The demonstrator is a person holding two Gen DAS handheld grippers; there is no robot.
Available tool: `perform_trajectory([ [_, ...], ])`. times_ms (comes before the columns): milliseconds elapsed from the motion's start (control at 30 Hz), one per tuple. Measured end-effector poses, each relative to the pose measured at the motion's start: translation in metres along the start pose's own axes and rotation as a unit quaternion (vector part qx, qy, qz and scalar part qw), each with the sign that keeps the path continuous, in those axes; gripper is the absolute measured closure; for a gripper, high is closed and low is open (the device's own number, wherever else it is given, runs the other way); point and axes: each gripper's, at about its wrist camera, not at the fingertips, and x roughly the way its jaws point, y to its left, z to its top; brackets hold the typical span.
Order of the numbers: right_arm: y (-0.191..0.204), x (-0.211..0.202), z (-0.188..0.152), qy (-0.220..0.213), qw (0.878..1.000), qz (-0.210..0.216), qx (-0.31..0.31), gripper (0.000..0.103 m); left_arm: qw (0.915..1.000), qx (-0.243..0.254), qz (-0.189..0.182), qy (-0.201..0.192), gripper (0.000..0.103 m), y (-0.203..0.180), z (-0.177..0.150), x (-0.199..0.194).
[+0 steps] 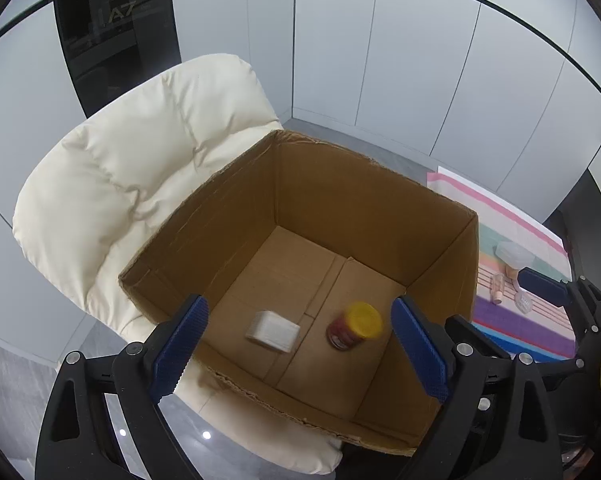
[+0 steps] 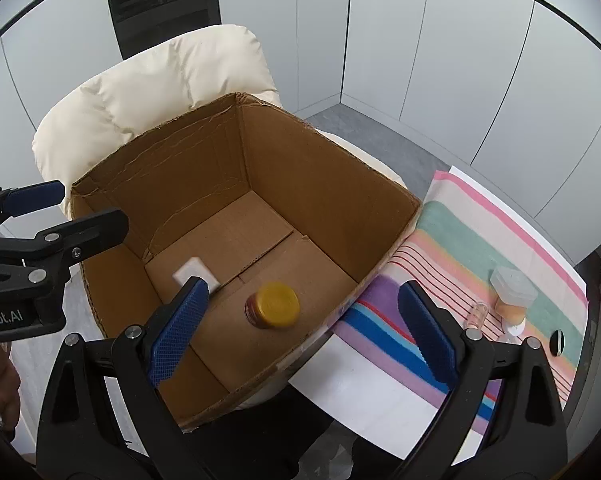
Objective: Organize objects
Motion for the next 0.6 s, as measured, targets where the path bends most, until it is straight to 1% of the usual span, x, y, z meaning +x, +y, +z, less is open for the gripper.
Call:
perform_trajectory([
  [200, -0.0025, -0.0021, -0.002, 0.002, 1.0, 0.003, 0.004, 0.006, 0.9999, -0.01, -0.007, 0.002, 0.009, 0.0042, 0.0015, -0.0017],
  [600, -0.0004, -0.0051, -0.0021, 0.003, 1.0, 0.006, 0.004, 0.006, 1.0, -0.001, -0.006, 0.005, 0.009, 0.0014, -0.0004, -0.0032],
])
